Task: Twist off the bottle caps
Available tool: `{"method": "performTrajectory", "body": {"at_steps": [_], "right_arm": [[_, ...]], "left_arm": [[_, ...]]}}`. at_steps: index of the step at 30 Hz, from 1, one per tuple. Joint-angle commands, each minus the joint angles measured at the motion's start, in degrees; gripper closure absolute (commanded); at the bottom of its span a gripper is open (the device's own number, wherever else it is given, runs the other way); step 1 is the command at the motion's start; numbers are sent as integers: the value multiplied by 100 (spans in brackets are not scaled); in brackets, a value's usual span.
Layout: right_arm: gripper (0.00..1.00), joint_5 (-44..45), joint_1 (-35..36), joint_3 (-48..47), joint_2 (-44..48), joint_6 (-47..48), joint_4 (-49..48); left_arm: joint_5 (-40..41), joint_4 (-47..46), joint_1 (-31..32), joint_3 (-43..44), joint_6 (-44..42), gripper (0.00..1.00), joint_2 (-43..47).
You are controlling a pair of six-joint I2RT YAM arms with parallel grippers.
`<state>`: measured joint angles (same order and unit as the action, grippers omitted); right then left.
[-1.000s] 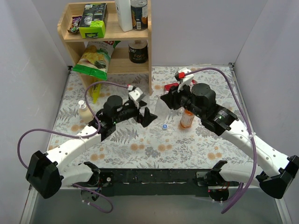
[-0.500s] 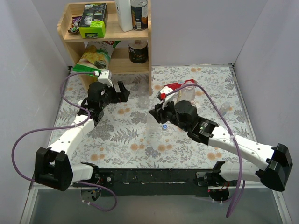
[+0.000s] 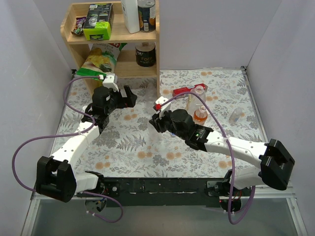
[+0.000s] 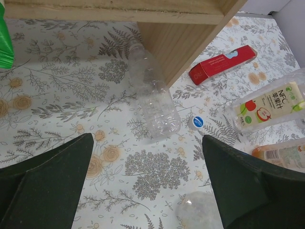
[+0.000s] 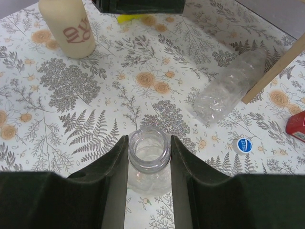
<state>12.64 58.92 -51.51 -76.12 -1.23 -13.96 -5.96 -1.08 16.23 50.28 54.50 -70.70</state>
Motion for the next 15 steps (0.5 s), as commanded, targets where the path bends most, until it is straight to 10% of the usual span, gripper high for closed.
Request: {"method": "performTrajectory", "body": {"at_steps": [1, 6, 15], "right_arm": [[99, 194, 41, 237, -79, 106, -608], [86, 256, 67, 317, -149, 80, -521], [30, 309, 85, 194, 62, 45, -345]], "left_arm": [[86, -103, -6, -36, 26, 2, 284], [95, -147, -6, -62, -1, 2, 372], [16, -138, -6, -36, 17, 2, 390]]}}
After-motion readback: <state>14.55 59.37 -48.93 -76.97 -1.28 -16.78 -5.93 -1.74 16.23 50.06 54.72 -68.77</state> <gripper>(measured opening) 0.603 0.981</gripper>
